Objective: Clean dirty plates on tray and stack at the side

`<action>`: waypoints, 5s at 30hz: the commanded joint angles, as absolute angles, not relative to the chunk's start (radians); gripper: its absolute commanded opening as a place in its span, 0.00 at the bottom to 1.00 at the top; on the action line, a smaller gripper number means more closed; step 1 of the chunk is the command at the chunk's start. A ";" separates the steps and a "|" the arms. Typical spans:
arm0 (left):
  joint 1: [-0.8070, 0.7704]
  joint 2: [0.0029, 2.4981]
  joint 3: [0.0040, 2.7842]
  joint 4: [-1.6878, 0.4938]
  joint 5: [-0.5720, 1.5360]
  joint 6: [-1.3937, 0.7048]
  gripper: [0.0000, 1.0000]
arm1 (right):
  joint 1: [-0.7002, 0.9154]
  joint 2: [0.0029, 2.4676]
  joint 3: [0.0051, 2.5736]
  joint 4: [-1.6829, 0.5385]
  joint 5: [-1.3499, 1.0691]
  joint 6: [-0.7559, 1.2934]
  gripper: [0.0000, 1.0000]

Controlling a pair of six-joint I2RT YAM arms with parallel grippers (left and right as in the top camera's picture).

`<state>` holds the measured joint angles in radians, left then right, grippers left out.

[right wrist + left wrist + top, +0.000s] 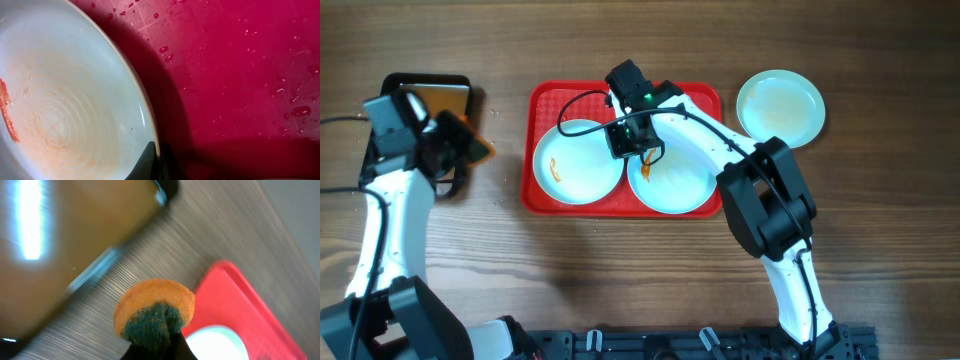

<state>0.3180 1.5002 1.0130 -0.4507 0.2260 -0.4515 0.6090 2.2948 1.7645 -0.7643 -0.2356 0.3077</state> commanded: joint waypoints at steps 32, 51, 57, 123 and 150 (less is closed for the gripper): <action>-0.081 1.883 1.016 -0.402 -0.183 -0.369 0.04 | 0.614 2.320 1.799 -0.720 -0.154 0.369 0.04; -0.127 1.781 1.031 -0.397 0.216 -0.461 0.04 | 0.614 2.320 1.798 -0.717 -0.154 0.369 0.04; -0.127 1.914 1.031 -0.423 0.154 -0.379 0.04 | 0.614 2.320 1.799 -0.719 -0.154 0.369 0.04; 0.463 1.388 1.032 -0.514 0.389 -0.423 0.04 | 0.023 2.091 1.967 -0.993 -0.203 0.371 0.04; 0.463 1.388 1.032 -0.514 0.370 -0.423 0.04 | -0.239 2.091 1.692 -1.047 -0.035 0.367 0.04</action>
<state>0.4603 1.3834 1.0363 -0.5198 0.3679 -0.4179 -0.2382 2.1025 1.7039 -1.0088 -0.0406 0.3763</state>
